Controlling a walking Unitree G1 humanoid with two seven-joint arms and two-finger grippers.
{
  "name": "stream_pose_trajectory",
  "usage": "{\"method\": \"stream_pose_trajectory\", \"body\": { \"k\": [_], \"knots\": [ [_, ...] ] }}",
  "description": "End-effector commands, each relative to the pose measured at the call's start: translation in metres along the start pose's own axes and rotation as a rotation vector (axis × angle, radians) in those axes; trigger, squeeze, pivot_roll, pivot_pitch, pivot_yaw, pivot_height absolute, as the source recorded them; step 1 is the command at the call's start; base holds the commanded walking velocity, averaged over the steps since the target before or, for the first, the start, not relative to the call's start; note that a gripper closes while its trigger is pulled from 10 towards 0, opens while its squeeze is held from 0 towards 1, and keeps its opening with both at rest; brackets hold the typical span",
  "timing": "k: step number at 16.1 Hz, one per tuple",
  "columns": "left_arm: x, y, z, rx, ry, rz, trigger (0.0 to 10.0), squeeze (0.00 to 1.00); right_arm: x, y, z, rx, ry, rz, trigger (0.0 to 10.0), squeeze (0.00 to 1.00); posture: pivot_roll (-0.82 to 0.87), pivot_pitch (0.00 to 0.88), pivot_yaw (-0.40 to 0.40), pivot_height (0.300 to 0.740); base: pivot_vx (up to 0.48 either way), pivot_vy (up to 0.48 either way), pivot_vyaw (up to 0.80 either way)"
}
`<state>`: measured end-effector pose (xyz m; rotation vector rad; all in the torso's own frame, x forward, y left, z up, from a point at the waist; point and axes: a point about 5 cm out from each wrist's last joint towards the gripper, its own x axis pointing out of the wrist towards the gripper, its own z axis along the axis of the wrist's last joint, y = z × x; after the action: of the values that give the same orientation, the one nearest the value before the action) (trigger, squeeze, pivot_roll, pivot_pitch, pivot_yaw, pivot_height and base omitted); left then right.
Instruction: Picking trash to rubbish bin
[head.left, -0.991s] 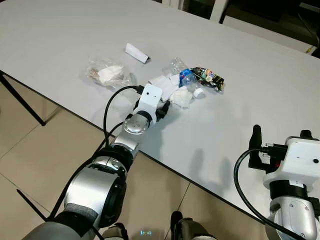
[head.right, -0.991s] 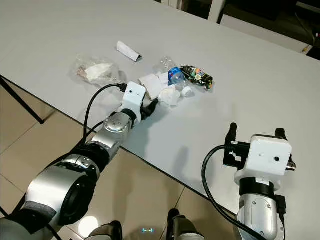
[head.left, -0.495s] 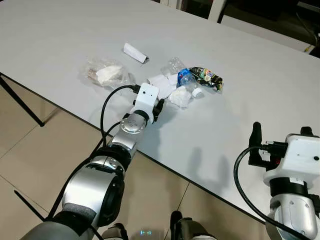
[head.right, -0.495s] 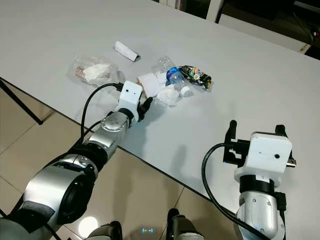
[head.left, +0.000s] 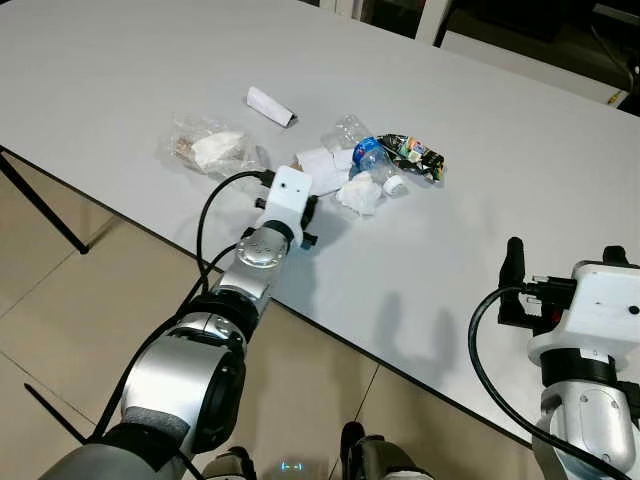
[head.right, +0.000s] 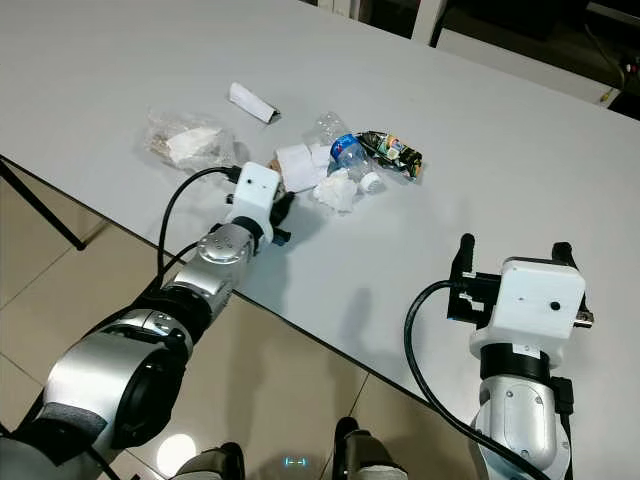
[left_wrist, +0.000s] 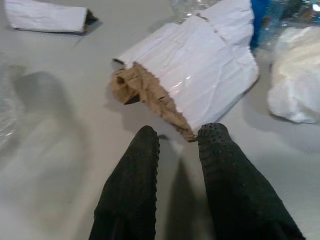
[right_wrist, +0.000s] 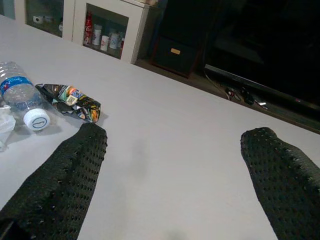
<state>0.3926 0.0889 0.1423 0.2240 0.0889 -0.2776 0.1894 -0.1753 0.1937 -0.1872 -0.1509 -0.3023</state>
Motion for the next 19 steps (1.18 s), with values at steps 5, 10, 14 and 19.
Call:
{"method": "stream_pose_trajectory", "body": {
  "k": [5,10,14,19],
  "knots": [
    [-0.005,0.01,-0.01,-0.018,0.009,0.049,0.0,0.0,0.006,-0.002,-0.002,-0.012,-0.005,0.003,10.0,0.0,-0.11,0.178,-0.053,0.74,0.0,0.0,0.0],
    [-0.003,0.014,-0.003,-0.025,-0.026,0.061,0.0,0.0,0.01,-0.002,-0.002,-0.012,-0.018,0.003,10.0,0.0,-0.1,0.167,-0.046,0.74,0.0,0.0,0.0],
    [-0.003,0.015,0.001,-0.037,-0.048,0.056,0.0,0.0,0.013,-0.001,-0.002,-0.011,-0.025,0.002,10.0,0.0,-0.09,0.157,-0.038,0.74,0.0,0.0,0.0],
    [-0.002,0.017,0.004,-0.041,-0.06,0.066,0.0,0.0,0.016,0.001,-0.002,-0.004,-0.037,0.002,10.0,0.0,-0.08,0.148,-0.03,0.74,0.0,0.0,0.0]
  ]
}}
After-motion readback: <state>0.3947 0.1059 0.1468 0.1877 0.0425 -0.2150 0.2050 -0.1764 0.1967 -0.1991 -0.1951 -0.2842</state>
